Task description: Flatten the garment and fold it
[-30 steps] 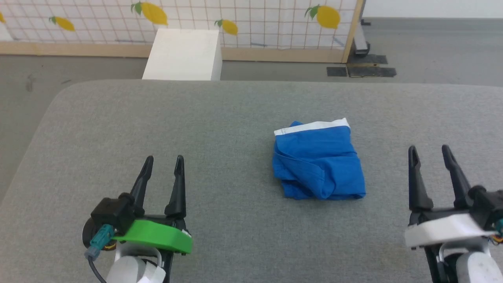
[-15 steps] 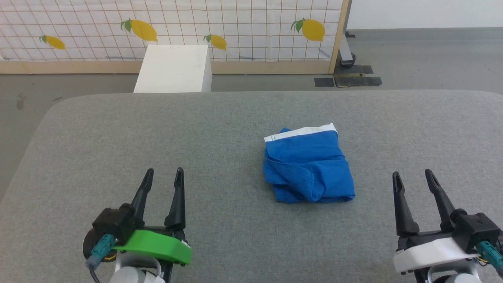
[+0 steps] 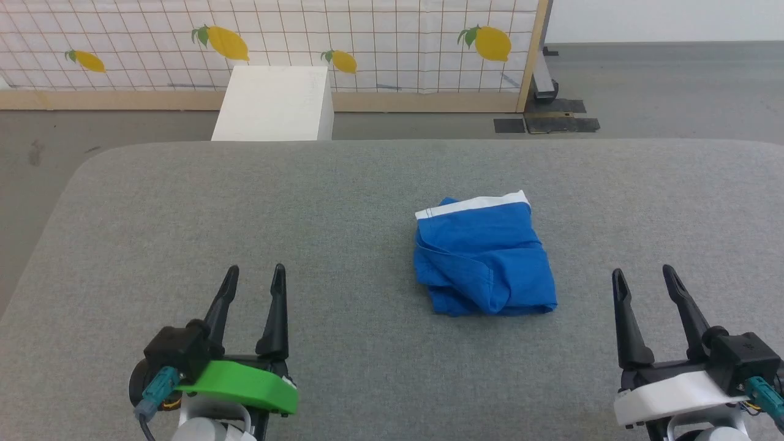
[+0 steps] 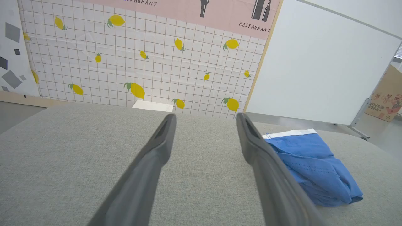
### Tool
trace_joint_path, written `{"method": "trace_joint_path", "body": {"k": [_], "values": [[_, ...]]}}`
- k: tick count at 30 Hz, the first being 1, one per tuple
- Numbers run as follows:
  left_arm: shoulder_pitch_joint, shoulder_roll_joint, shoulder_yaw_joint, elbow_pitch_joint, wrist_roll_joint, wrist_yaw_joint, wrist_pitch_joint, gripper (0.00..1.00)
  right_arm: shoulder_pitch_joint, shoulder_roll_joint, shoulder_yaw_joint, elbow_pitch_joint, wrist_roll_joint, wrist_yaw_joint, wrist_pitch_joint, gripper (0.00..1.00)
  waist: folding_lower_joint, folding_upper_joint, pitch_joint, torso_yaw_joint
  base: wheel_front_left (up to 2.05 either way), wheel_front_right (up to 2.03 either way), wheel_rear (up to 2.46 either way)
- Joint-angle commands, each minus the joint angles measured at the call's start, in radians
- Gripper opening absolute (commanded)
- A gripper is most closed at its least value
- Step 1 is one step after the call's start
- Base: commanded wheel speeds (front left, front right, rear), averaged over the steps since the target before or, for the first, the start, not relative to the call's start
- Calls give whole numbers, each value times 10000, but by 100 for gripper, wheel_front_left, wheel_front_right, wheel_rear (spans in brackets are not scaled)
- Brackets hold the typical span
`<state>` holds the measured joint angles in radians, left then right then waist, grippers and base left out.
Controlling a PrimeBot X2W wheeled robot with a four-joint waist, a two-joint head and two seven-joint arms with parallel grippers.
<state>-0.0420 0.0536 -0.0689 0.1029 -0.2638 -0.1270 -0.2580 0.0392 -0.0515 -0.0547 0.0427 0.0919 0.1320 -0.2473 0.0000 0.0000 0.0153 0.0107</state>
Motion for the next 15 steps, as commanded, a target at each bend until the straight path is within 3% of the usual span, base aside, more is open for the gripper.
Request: {"method": "trace_joint_path", "body": {"k": [1,4,6,10,15], "values": [[79,-33,12,6,74,-36,-38,100,69,12,-9,-12,44,-13,-84,100,0,0,1,14,0,0,0],[58,-33,7,-20,62,-36,-38,100,5,12,7,-4,304,-13,-17,100,0,0,37,40,0,0,0],[-17,-33,6,-91,67,-36,-38,100,-517,12,50,374,2717,-13,863,100,0,0,197,45,0,0,0],[-202,-33,-23,-161,99,-36,-38,100,-1549,12,-225,915,6066,-13,2755,100,0,0,517,95,0,0,0],[-528,-33,-88,-248,128,-36,-38,100,-2987,-84,-1168,2062,8144,-13,5422,100,0,0,1019,276,0,0,0]]}}
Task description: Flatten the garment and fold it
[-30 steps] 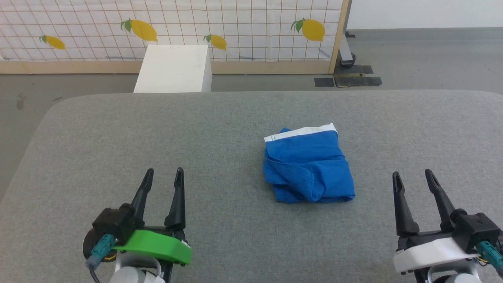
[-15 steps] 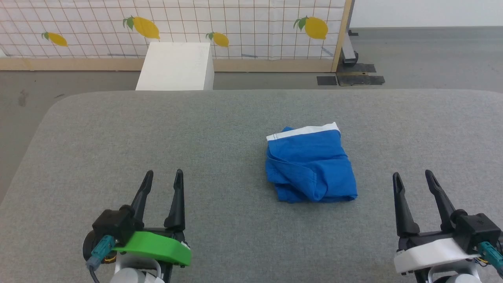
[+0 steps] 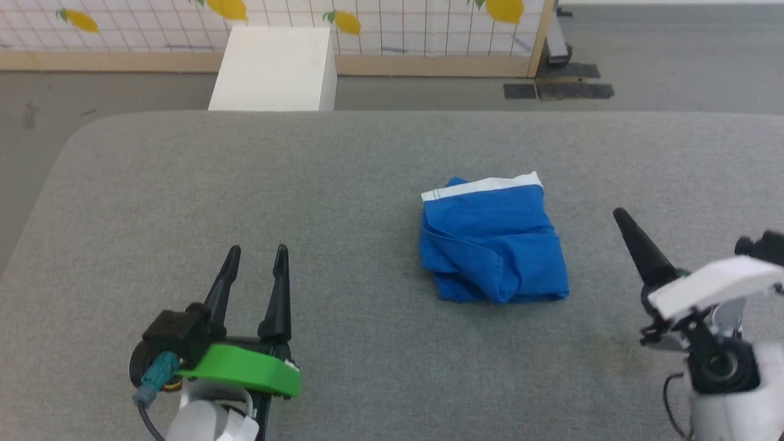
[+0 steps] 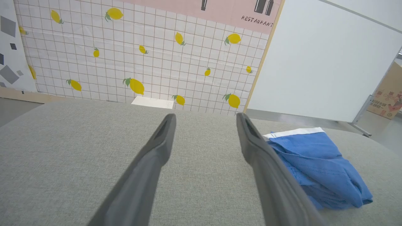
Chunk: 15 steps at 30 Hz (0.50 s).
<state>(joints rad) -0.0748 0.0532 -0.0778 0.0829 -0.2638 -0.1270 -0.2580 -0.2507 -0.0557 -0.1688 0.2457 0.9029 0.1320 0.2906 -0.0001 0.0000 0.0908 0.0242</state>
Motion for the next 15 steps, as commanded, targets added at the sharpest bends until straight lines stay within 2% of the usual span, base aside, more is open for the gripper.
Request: {"method": "trace_joint_path", "body": {"k": [1,3,7,11,15], "values": [[-272,-30,-12,-68,129,-36,-38,100,-434,-74,-237,375,327,-13,663,100,1,0,377,198,0,0,0],[-389,-30,-42,-96,122,-36,-38,100,-1045,-145,-664,1117,669,-13,1731,100,1,0,555,309,0,0,0],[-613,-30,-127,-122,124,-36,-38,100,-2085,-408,-1222,2473,625,-13,3613,100,1,0,887,569,0,0,0],[-801,-30,-131,-154,94,-36,-38,100,-2898,-468,-1644,3550,54,-13,5170,100,1,0,1170,812,0,0,0],[-900,-30,-169,-141,69,-36,-38,100,-3389,-405,-2028,4200,-625,-13,6207,100,1,0,1333,1037,0,0,0]]}}
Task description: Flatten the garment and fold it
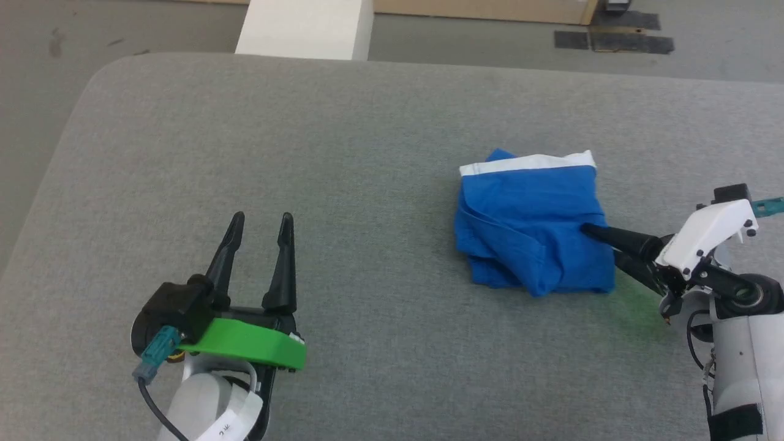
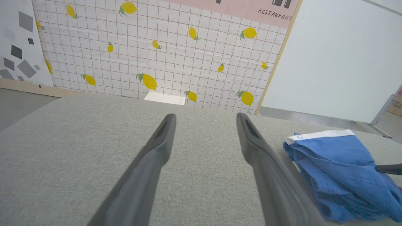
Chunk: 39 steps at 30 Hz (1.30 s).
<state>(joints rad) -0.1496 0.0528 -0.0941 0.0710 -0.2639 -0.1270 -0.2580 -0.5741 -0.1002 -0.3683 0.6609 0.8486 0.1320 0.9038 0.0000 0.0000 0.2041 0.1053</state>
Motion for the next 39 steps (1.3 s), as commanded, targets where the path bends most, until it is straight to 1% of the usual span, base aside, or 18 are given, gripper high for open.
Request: {"method": "trace_joint_path", "body": {"k": [1,6,10,11,12,13,14,15,18,23,25,26,29,31,35,39], "values": [[-166,-26,-8,-17,67,-36,-38,100,-233,67,-80,121,-233,-13,269,100,0,0,223,264,0,0,0],[-204,-26,-44,15,58,-36,-38,100,-583,312,-534,397,-757,-13,1081,100,0,0,278,471,0,0,0],[-186,-26,-72,35,75,-37,-38,100,-767,451,-616,379,-944,-13,1492,100,0,0,239,574,0,0,0],[-175,-26,-78,41,80,-37,-38,100,-775,466,-582,342,-976,-13,1571,88,0,0,221,592,0,0,0],[-165,-26,-82,44,86,-37,-38,100,-769,478,-515,265,-1040,-13,1639,49,0,0,201,610,0,0,0],[-156,-26,-82,45,94,-37,-38,100,-751,485,-420,140,-1126,-13,1653,35,0,0,182,621,0,0,0],[-152,-26,-81,46,99,-37,-38,100,-731,489,-323,4,-1196,-13,1643,6,0,0,172,626,0,0,0],[-153,-26,-76,44,107,-37,-38,100,-690,492,-205,-158,-1235,-13,1636,0,0,0,158,626,0,0,0],[-132,-26,-31,28,126,-37,-38,100,-577,495,134,-506,-1120,-13,1628,0,0,0,107,551,0,0,0],[-72,-26,9,-29,139,-37,-38,100,-417,497,1010,-1281,-1189,-13,1668,0,0,0,69,171,0,0,0],[-54,-26,50,-70,167,-37,-38,100,-371,458,1676,-1826,-1705,-13,1651,0,0,0,81,-107,0,0,0],[-51,-26,75,-90,182,-37,-38,100,-345,354,2044,-2064,-2013,-13,1658,0,0,0,94,-239,0,0,0],[-62,-26,186,-175,265,-37,-38,100,-298,-245,3557,-2861,-2996,-13,1705,0,0,0,169,-771,0,0,0],[-84,-24,267,-244,335,-37,-38,100,-348,-490,4257,-3215,-3236,-13,1775,0,0,0,238,-1171,0,0,0],[-206,64,363,-361,439,-37,-38,100,-582,-784,5064,-3681,-3355,-13,1878,0,0,0,445,-2020,0,0,0],[-385,214,362,-487,514,-37,-38,100,-784,-1228,5504,-3848,-3667,-13,1708,0,0,0,726,-2831,0,0,0]]}}
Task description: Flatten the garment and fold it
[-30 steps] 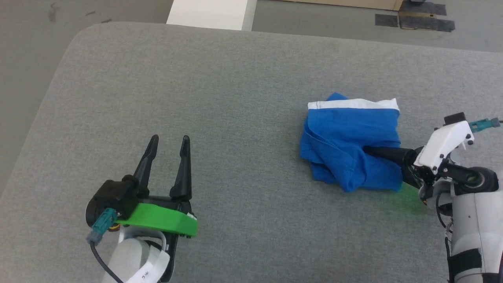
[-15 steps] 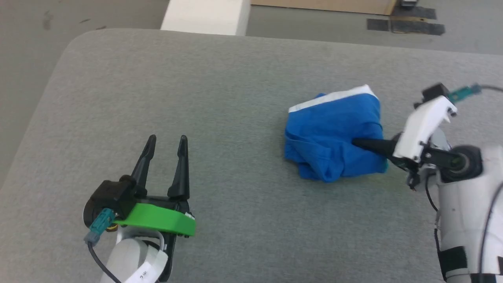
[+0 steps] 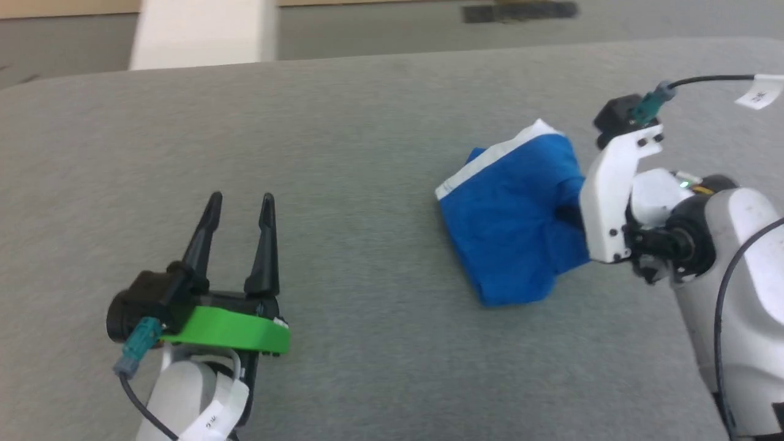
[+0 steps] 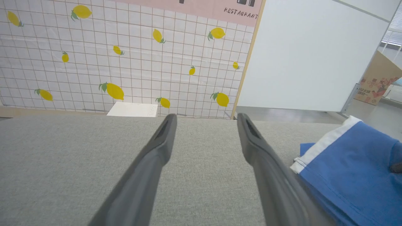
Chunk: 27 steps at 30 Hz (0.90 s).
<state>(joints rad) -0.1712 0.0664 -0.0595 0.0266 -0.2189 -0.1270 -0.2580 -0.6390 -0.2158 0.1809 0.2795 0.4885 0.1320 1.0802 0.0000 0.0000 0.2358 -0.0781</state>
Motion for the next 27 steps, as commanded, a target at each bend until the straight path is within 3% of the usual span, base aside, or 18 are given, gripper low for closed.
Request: {"method": "trace_joint_path", "body": {"k": [1,14,27], "values": [[-212,120,4,-71,78,-37,-38,100,-173,-155,43,-28,-131,-13,-140,0,0,0,482,-1164,0,0,0],[-824,1269,-339,-533,335,-37,-38,100,-1237,-1035,-396,1428,-2162,-13,-2309,0,0,0,1941,-3107,0,0,0],[-1464,2348,-550,-1155,440,-35,151,100,-2488,-1317,-1635,3304,-4675,-13,-4918,0,0,0,3336,-3381,0,0,0]]}}
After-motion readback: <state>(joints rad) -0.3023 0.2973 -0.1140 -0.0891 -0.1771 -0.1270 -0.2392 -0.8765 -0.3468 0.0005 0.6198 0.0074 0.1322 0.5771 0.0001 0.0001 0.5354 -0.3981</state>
